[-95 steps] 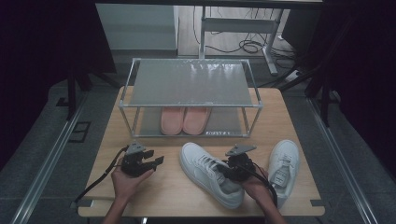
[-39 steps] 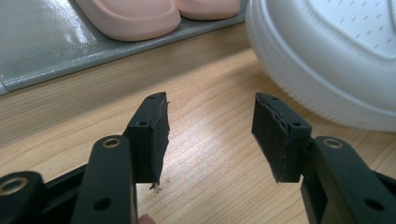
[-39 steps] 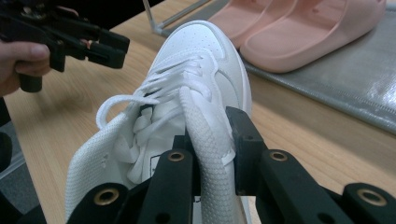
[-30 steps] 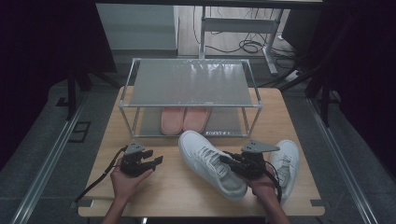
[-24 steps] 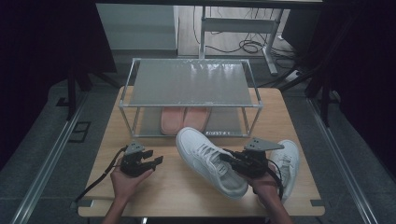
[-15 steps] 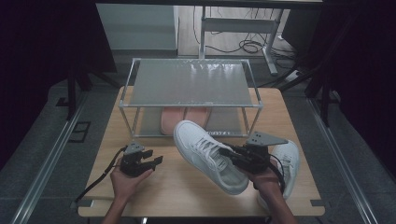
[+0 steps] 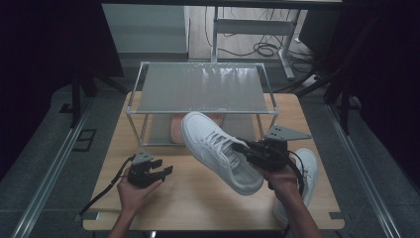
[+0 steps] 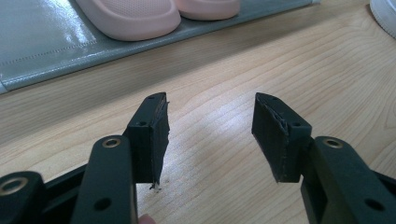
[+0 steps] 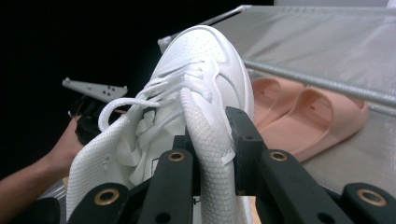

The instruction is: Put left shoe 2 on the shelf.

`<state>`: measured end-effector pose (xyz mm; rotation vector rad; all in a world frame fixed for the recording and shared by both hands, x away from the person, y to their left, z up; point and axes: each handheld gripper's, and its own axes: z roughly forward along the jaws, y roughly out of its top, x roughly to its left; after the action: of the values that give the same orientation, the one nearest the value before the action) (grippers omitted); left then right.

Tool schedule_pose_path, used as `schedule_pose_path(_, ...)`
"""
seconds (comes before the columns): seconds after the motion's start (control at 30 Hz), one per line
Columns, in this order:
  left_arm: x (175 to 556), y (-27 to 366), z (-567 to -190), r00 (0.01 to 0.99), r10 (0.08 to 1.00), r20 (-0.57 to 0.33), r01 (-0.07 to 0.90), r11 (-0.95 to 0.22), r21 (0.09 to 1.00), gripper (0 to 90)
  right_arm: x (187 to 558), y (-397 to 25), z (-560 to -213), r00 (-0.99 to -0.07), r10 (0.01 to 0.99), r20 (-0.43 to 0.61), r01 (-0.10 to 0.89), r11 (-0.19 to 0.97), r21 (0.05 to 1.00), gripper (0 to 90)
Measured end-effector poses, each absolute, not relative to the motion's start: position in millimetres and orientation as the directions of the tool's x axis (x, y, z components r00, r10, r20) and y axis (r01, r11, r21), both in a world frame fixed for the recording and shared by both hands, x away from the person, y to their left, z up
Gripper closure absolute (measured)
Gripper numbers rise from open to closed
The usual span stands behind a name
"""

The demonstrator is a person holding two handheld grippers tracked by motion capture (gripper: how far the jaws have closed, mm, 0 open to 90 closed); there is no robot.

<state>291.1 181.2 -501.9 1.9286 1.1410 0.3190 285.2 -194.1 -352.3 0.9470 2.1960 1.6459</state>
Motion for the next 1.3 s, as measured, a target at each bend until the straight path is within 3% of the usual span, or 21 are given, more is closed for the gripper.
schedule_pose_path(1.3,292,182,-502,0.556,0.808,-0.195,0.593,-0.221,0.774,46.3,380,-159,-294,-0.643,0.721,0.257,0.419,0.05,0.907,80.0)
